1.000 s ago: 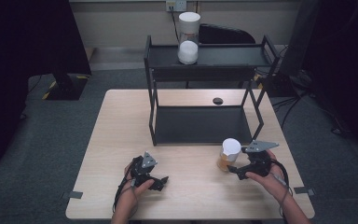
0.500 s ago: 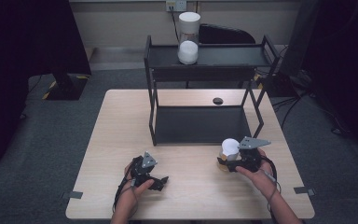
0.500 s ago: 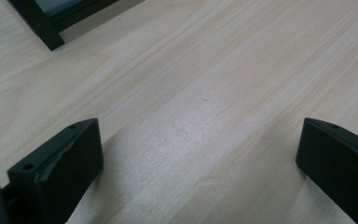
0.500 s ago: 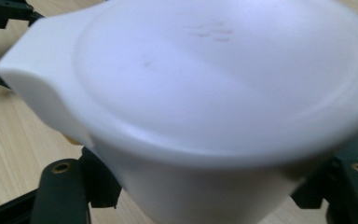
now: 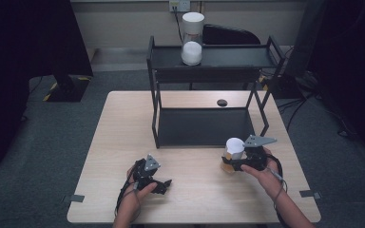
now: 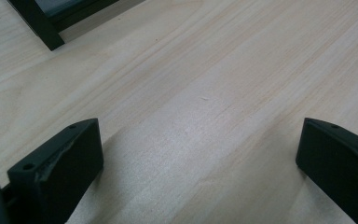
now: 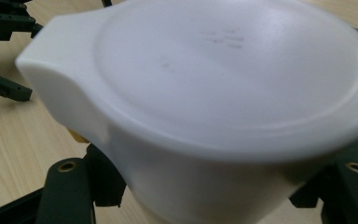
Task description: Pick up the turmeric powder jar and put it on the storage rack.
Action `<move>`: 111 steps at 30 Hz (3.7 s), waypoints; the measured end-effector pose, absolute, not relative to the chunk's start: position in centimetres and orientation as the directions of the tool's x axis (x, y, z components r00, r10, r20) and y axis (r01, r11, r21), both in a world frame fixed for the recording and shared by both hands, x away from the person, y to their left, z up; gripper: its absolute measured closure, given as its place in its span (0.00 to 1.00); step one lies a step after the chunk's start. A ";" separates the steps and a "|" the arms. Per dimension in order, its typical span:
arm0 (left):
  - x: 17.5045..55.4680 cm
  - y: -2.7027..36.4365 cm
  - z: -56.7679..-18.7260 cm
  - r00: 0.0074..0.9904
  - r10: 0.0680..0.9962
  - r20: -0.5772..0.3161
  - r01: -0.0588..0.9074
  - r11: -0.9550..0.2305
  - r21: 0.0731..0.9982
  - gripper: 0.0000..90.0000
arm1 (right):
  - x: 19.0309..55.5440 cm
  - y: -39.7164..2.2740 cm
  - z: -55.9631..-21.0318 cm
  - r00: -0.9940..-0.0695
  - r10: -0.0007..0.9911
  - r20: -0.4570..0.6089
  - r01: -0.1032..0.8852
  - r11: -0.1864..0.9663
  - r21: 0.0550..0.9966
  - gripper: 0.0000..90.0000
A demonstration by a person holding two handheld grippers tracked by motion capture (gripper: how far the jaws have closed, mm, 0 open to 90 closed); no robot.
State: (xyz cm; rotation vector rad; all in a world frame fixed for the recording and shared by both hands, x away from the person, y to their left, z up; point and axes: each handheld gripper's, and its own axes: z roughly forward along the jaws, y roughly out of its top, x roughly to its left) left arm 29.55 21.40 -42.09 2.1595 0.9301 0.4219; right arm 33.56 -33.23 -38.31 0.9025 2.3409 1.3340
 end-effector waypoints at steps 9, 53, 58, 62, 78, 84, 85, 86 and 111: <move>29.5 21.4 -42.1 0.684 0.730 0.010 0.488 -0.467 0.737 0.00 | 34.9 -32.7 -35.7 -0.755 0.653 0.053 0.381 0.372 0.847 0.34; 29.6 21.4 -42.0 0.686 0.728 0.012 0.488 -0.472 0.735 0.00 | 39.7 -30.1 -21.4 -0.767 0.641 0.019 0.349 0.392 0.851 0.34; 29.6 21.4 -42.1 0.685 0.728 0.013 0.486 -0.470 0.736 0.00 | 39.9 -29.5 -19.6 -0.768 0.640 -0.004 0.337 0.410 0.848 0.34; 29.6 21.4 -42.1 0.685 0.728 0.012 0.487 -0.470 0.736 0.00 | 40.0 -29.0 -18.2 -0.768 0.640 -0.023 0.323 0.417 0.850 0.34; 29.6 21.4 -42.0 0.686 0.728 0.012 0.488 -0.472 0.734 0.00 | 40.8 -27.1 -13.5 -0.760 0.647 -0.055 0.302 0.427 0.852 0.34; 29.6 21.4 -42.0 0.686 0.728 0.012 0.488 -0.472 0.735 0.00 | 41.1 -26.5 -12.1 -0.750 0.657 -0.074 0.300 0.439 0.847 0.34; 29.6 21.4 -42.0 0.686 0.728 0.012 0.488 -0.471 0.735 0.00 | 41.2 -26.4 -11.8 -0.747 0.661 -0.076 0.301 0.438 0.847 0.34; 29.6 21.4 -42.0 0.686 0.728 0.012 0.488 -0.471 0.735 0.00 | 41.2 -26.5 -11.6 -0.745 0.663 -0.075 0.302 0.435 0.848 0.34; 29.6 21.4 -42.0 0.686 0.727 0.012 0.488 -0.473 0.734 0.00 | 42.5 -25.9 -6.9 -0.699 0.711 -0.077 0.306 0.395 0.866 0.34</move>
